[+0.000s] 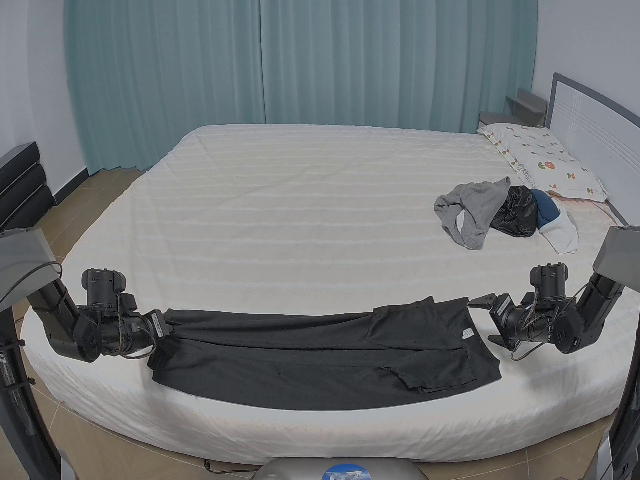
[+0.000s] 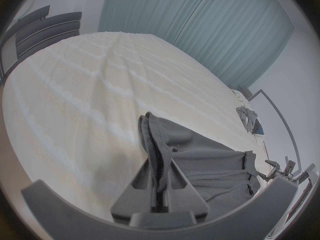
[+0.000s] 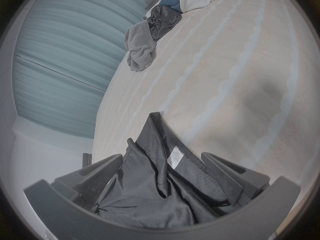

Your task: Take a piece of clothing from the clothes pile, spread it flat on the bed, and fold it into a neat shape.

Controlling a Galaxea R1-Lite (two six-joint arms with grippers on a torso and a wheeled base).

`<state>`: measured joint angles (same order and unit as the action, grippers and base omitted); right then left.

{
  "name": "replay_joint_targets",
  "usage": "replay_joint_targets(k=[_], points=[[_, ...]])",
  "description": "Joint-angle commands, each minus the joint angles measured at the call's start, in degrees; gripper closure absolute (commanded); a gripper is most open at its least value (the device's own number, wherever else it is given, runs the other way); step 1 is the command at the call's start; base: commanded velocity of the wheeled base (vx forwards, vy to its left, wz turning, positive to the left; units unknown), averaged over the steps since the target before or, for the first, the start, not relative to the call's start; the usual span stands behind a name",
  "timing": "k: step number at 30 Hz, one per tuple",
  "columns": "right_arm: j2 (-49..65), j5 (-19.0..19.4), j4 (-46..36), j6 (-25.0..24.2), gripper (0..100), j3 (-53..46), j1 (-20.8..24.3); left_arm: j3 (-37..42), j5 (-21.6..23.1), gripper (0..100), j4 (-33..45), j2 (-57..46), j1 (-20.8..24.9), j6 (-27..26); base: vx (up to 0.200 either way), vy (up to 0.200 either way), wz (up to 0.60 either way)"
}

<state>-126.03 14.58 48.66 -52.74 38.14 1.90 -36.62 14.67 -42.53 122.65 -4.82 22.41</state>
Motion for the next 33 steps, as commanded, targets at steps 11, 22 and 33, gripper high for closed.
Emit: replay_joint_targets(k=[11,22,33], points=[[0.08,0.01,0.03,-0.09,0,0.35,-0.50,-0.56,0.72,100,0.08,-0.66,-1.95,0.09,0.000,0.000,0.00],[-0.10,0.01,0.03,-0.09,0,0.62,-0.85,-0.65,0.80,100,-0.01,0.05,-1.69,0.09,0.000,0.000,0.00],[-0.10,0.01,0.11,-0.09,0,0.53,-0.85,-0.65,0.98,100,-0.53,0.40,-1.60,0.18,-0.109,0.000,0.00]])
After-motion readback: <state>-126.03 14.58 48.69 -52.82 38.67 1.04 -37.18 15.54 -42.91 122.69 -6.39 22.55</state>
